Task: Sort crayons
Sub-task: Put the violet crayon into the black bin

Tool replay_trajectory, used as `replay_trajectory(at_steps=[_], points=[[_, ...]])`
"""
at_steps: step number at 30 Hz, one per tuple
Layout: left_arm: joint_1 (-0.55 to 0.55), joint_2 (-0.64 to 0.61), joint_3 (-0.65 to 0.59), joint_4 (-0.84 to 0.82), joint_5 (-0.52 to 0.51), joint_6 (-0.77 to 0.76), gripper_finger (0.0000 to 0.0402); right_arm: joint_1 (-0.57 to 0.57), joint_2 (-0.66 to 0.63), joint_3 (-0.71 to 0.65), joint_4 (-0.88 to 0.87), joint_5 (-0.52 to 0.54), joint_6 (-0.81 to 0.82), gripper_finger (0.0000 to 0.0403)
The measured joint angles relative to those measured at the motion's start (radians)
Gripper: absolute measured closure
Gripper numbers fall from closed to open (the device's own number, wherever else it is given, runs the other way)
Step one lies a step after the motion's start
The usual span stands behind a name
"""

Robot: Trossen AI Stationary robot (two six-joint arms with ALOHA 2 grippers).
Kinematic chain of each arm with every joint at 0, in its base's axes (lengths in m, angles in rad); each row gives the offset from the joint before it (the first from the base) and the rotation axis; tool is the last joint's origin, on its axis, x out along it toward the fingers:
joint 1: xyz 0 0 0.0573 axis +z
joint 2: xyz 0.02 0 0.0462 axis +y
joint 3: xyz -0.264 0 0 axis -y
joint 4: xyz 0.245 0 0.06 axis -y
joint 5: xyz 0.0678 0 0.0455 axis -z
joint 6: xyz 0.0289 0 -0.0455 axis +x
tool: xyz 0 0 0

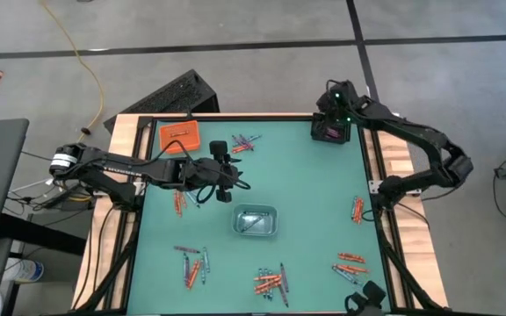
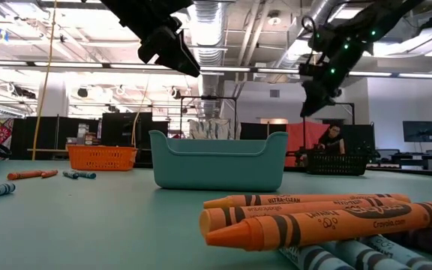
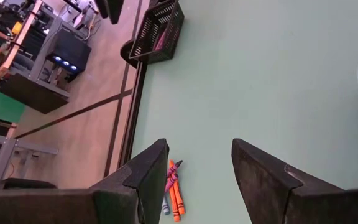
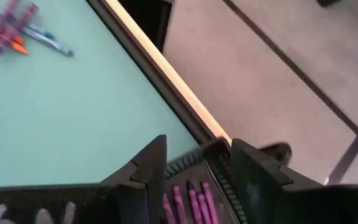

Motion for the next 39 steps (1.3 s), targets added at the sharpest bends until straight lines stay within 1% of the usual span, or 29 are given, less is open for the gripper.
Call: replay_trajectory(at_steps=[5,17,32,39], points=[[0.000,0.000,0.000,0.000,0.000,0.000,0.0233,0.064,-0.031,0.000,0.033,0.000,0.014,0.0233],[0.000,0.000,0.000,0.000,0.000,0.000,0.0233,0.226,-0.036,0.000,0.084,0.000,0.016,0.0233],[0.000,0.000,0.000,0.000,0.000,0.000,0.0232,0.407,-0.036,0.000,0.088,0.000,0.032,0.0233],[0.000,0.000,0.000,0.000,0.000,0.000,0.0232,0.474,-0.036,0.000,0.086,0.000,0.040,0.0233]])
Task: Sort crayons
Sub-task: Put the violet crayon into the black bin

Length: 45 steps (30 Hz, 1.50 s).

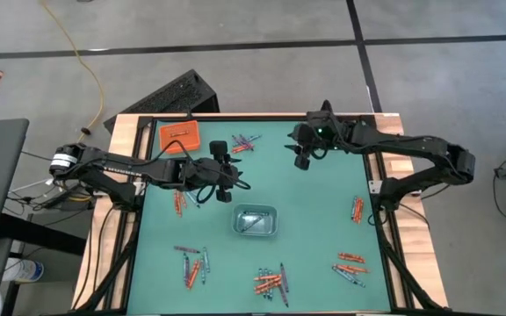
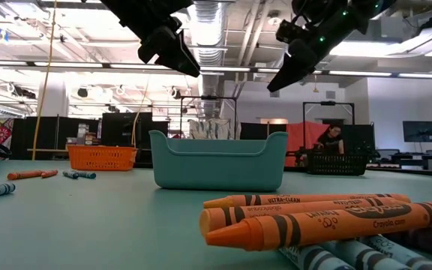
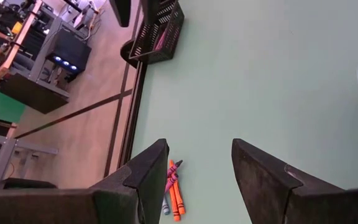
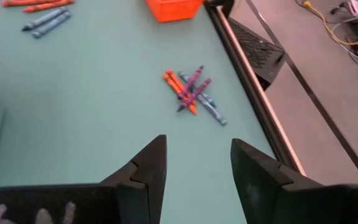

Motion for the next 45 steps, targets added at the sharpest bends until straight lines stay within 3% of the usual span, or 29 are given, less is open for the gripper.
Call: replay_trajectory(at_steps=[25,35,45], points=[[0.000,0.000,0.000,0.000,0.000,0.000,0.0232,0.158,0.000,0.000,-0.113,0.000,0.024,0.0233],[0.000,0.000,0.000,0.000,0.000,0.000,0.0232,0.316,0.001,0.000,-0.255,0.000,0.129,0.0233],[0.000,0.000,0.000,0.000,0.000,0.000,0.0232,0.546,0.001,0.000,-0.295,0.000,0.283,0.0233]])
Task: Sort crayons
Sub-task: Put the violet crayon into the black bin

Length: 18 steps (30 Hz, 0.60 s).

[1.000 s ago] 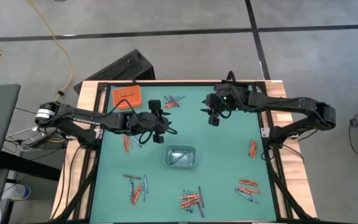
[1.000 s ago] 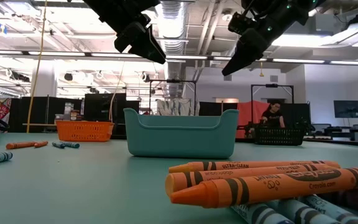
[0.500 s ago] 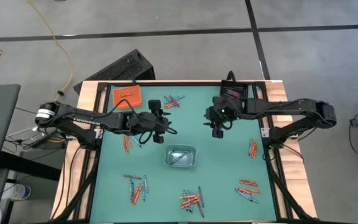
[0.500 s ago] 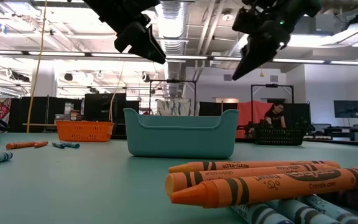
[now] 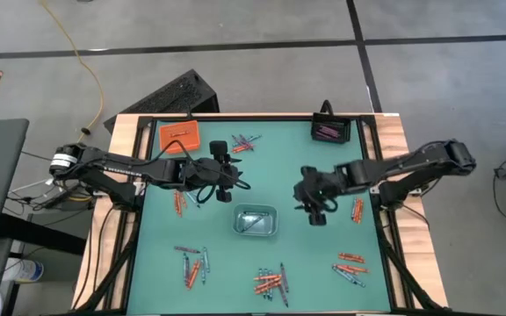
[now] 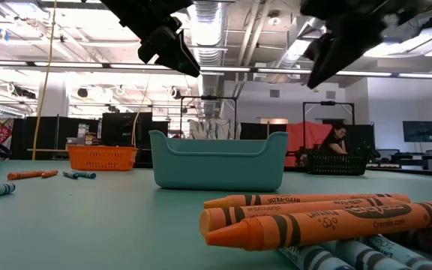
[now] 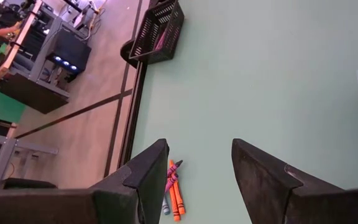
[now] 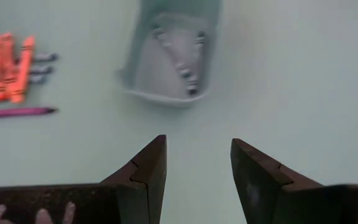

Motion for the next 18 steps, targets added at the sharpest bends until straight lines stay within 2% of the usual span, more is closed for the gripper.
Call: replay_trajectory(at_steps=[6,10,18], points=[[0.000,0.000,0.000,0.000,0.024,-0.021,0.0232,0.143,0.000,0.000,-0.050,0.010,0.163,0.0233],[0.000,0.000,0.000,0.000,0.071,-0.028,0.0232,0.256,0.003,0.000,-0.030,0.076,0.250,0.0233],[0.000,0.000,0.000,-0.009,0.077,-0.046,0.0232,0.435,0.115,-0.001,0.205,0.114,0.263,0.0233]])
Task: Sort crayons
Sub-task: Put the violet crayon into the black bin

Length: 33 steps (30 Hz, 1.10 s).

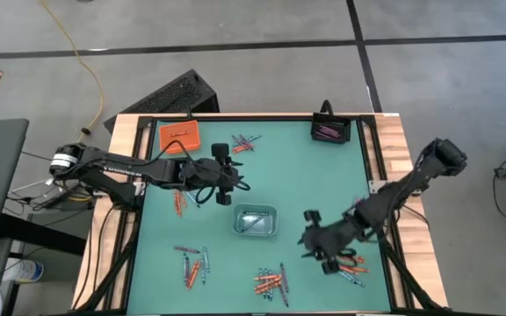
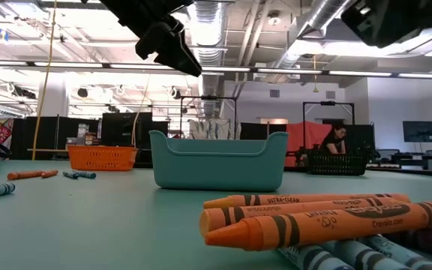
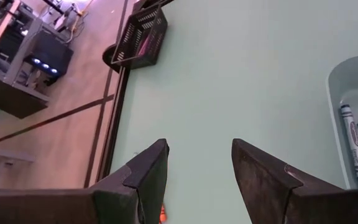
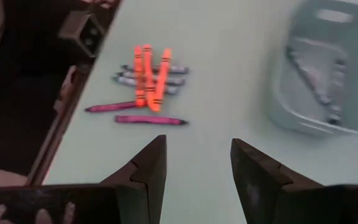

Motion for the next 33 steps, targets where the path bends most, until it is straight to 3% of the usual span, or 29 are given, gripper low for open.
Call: replay_trajectory(at_steps=[12,20,28,33], points=[[0.000,0.000,0.000,-0.008,0.000,-0.011,0.0232,0.055,0.250,0.000,0.169,-0.002,0.002,0.0233],[0.000,0.000,0.000,-0.037,-0.001,-0.054,0.0232,0.049,0.327,0.000,0.217,-0.004,-0.306,0.0233],[0.000,0.000,0.000,-0.104,0.006,-0.301,0.0232,0.003,0.324,0.001,0.319,-0.019,-0.555,0.0233],[-0.001,0.001,0.000,-0.198,0.219,-0.374,0.0232,-0.019,0.326,0.001,0.345,-0.090,-0.635,0.0233]])
